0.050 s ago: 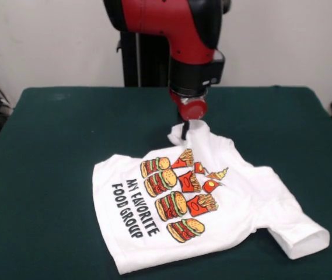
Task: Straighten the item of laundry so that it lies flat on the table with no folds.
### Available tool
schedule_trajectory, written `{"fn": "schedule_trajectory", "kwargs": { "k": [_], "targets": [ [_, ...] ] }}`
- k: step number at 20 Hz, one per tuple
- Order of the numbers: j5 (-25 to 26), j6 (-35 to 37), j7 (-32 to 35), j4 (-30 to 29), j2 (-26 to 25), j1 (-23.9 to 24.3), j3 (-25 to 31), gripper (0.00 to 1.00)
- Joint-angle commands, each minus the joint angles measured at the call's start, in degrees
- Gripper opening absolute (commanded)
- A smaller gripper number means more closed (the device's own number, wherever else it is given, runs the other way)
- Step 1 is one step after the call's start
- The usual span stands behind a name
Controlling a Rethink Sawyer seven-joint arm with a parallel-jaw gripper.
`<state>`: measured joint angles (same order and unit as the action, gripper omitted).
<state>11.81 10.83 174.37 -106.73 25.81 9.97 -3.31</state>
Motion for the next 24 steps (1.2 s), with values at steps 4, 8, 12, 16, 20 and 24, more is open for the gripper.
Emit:
{"fn": "schedule_trajectory", "kwargs": {
  "k": [4, 8, 12, 16, 20, 24],
  "targets": [
    [1.4, 4.1, -4.8, 4.5, -4.9, 0.0, 6.4, 0.00],
    [2.0, 4.9, -5.8, 4.4, -4.2, 0.8, 6.4, 0.00],
    [3.3, 6.2, -6.6, 4.2, -3.8, 0.7, 4.2, 0.00],
    [7.0, 11.9, -13.6, 1.5, 0.5, 5.9, 5.0, 0.00],
    [13.8, 15.8, -23.7, -0.2, 5.0, 14.5, 8.0, 0.00],
    [21.2, 17.0, -29.8, 0.7, 5.2, 21.9, 11.4, 0.00]
  ]
}}
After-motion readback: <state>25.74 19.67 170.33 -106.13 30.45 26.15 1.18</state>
